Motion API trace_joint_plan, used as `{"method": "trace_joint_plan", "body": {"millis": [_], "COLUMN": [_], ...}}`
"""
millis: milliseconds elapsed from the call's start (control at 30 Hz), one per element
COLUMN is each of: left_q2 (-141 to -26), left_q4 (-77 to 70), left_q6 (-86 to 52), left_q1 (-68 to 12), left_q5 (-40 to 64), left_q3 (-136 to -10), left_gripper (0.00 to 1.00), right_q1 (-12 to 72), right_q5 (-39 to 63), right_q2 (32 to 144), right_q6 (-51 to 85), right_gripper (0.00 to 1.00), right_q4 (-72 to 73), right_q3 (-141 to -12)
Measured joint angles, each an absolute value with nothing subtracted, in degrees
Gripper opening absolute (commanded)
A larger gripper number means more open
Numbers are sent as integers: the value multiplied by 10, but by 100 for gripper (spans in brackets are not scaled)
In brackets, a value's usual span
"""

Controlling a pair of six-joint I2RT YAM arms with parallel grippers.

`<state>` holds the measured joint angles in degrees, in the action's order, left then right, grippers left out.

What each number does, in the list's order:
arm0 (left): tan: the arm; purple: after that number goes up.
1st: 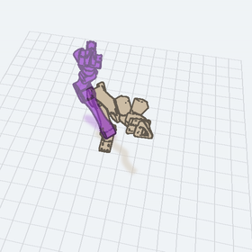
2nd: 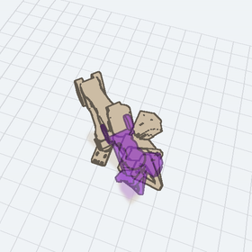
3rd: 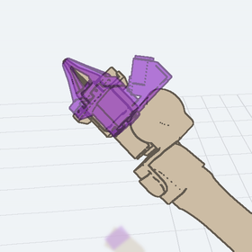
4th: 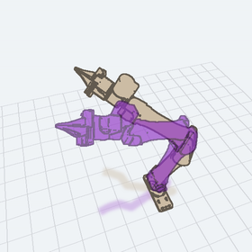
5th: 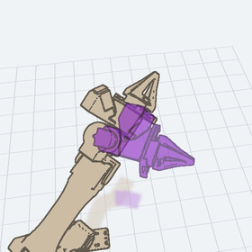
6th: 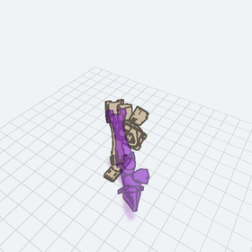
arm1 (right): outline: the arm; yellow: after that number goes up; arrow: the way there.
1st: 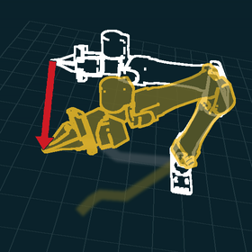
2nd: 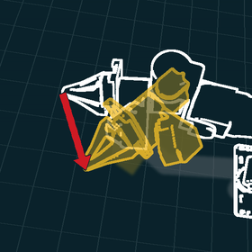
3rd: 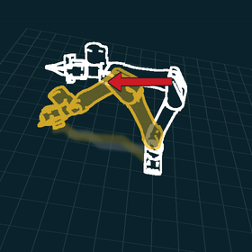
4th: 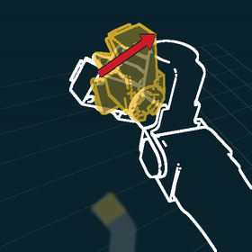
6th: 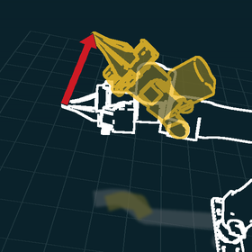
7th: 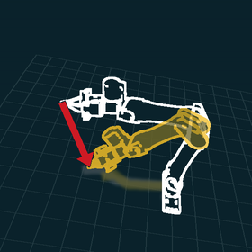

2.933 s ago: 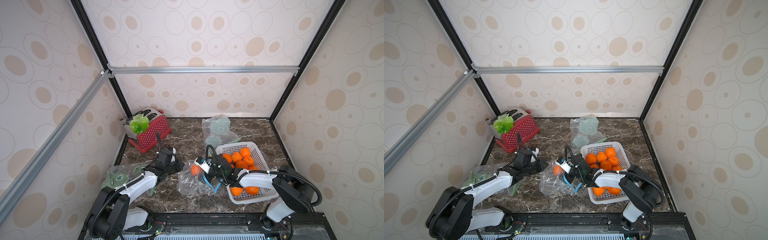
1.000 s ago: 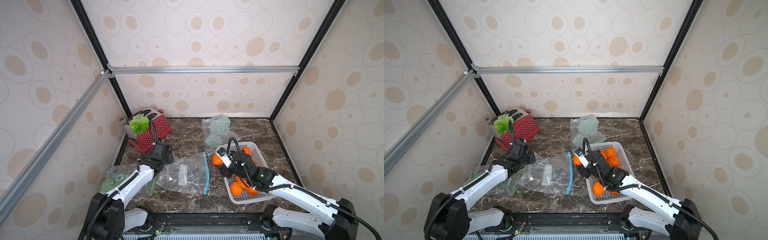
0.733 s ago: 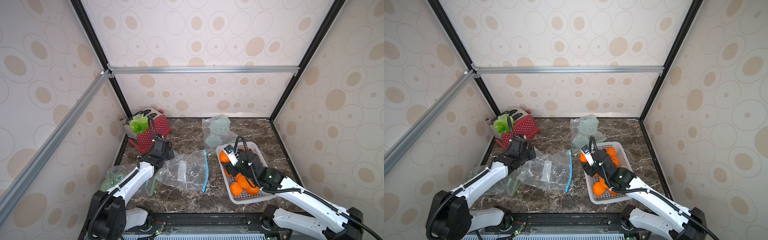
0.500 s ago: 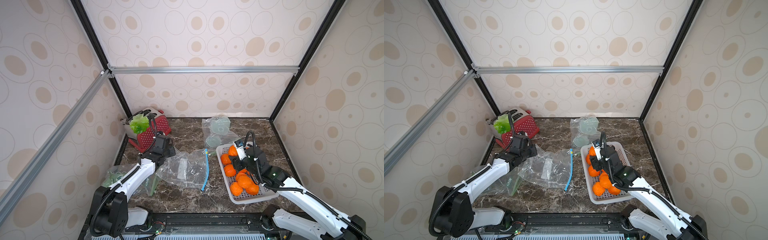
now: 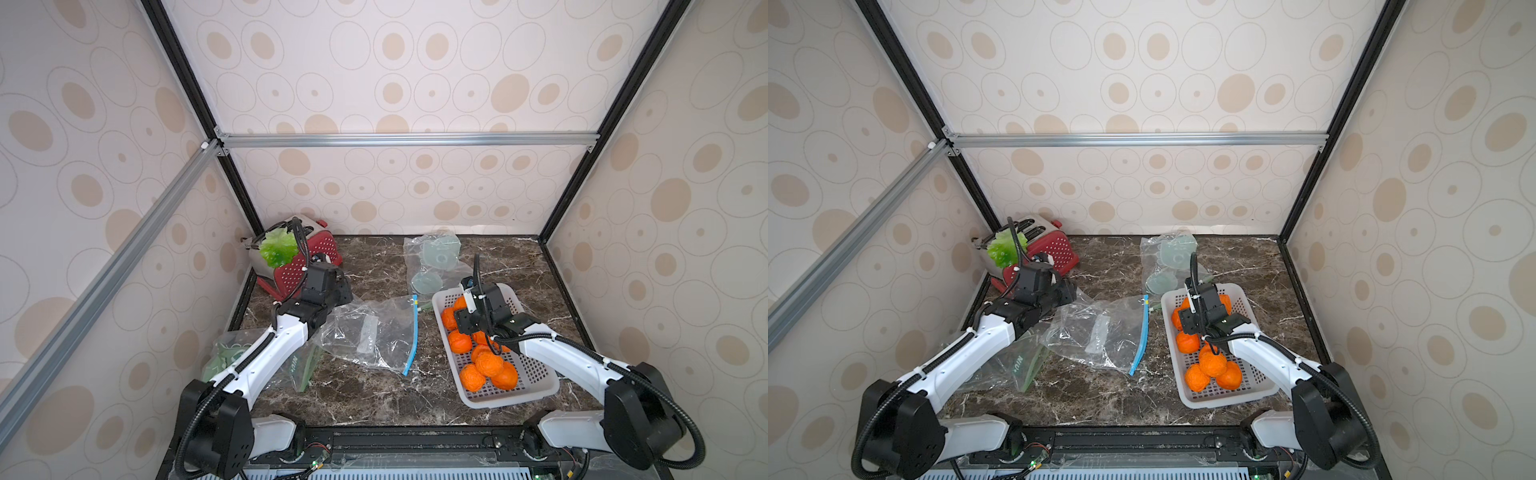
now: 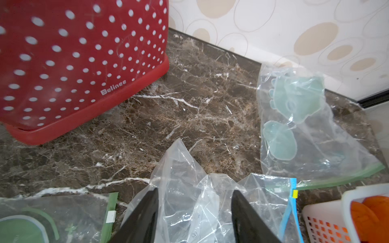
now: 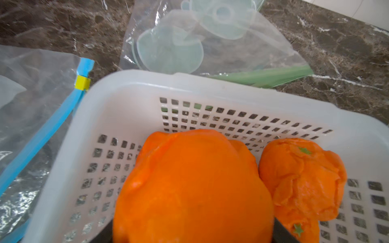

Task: Open the zip-top bag and take out the orange
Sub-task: Place the zipper food storage bag at the center of the board, then place the orange in the basket.

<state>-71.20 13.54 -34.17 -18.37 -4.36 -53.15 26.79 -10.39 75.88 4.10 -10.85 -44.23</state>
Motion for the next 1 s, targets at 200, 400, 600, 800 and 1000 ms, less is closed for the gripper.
{"method": "trace_joint_plan", "body": {"millis": [200,400,600,800,1000], "left_q2": [-632,-548,-473,-437,-438], "left_q4": [133,132,122,112,109], "left_q6": [-339,-336,-328,-323,-323], "left_q1": [-184,-184,-184,-184,-184], "left_q5": [-55,-116,-184,-211,-193], "left_q3": [-502,-431,-375,-342,-323], "left_gripper": [75,99,99,99,98], "right_q1": [265,265,265,227,84], "right_q5": [-118,-131,-153,-227,-248], "right_q2": [758,734,648,584,598], "right_q6": [54,73,76,96,160], "right_gripper": [84,99,99,94,86], "right_q4": [-94,-97,-94,-98,-144], "right_q3": [-439,-435,-420,-416,-411]}}
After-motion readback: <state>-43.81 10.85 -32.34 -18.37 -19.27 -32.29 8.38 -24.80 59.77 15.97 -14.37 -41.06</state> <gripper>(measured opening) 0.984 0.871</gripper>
